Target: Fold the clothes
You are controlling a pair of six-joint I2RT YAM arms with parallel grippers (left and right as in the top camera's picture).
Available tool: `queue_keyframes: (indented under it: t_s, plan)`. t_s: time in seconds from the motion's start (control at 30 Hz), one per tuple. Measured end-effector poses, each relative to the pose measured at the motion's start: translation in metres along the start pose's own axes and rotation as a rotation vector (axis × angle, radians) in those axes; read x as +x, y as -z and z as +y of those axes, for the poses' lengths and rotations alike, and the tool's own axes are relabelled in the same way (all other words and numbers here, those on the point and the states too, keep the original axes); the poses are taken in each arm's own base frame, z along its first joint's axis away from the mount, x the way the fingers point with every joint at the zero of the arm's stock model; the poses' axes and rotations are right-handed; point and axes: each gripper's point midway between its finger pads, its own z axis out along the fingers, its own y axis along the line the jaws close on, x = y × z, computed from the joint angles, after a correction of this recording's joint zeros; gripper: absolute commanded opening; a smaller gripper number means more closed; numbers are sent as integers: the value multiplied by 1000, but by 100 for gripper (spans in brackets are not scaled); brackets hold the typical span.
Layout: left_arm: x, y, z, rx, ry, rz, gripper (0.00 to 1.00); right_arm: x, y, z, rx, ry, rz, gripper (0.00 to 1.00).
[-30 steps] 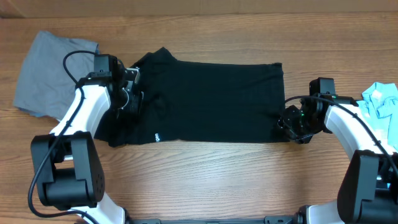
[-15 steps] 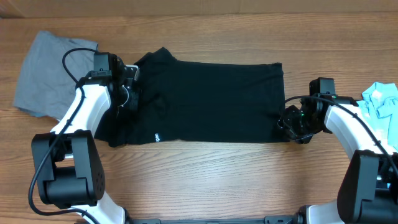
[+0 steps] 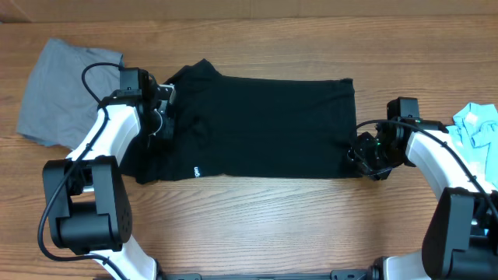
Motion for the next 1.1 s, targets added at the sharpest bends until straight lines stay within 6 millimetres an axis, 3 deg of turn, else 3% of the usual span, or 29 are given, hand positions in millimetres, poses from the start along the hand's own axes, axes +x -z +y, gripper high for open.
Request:
queue_keyframes:
  t_s: [0.13, 0.23, 0.4, 0.57, 0.83, 0.97, 1.1]
  plan:
    - [9, 9, -9, 47, 14, 62, 4, 1, 0, 0, 1, -1, 2, 51]
    - [-6, 25, -14, 71, 13, 47, 4, 0, 0, 0, 0, -1, 2, 52]
    - [-25, 46, -14, 61, 16, 19, 33, 0, 0, 0, 0, 0, 0, 52]
    - [-14, 40, 2, -30, 51, 58, 38, 0, 0, 0, -1, 1, -1, 52]
    - [10, 8, 8, -54, 77, 66, 35, -1, 0, 1, -6, 2, -3, 52]
    - [9, 3, 9, -58, 75, 47, 34, -1, 0, 1, -5, 2, -2, 52]
    - [6, -1, 10, -59, 74, 21, 13, 0, 0, 1, -4, 0, 1, 52]
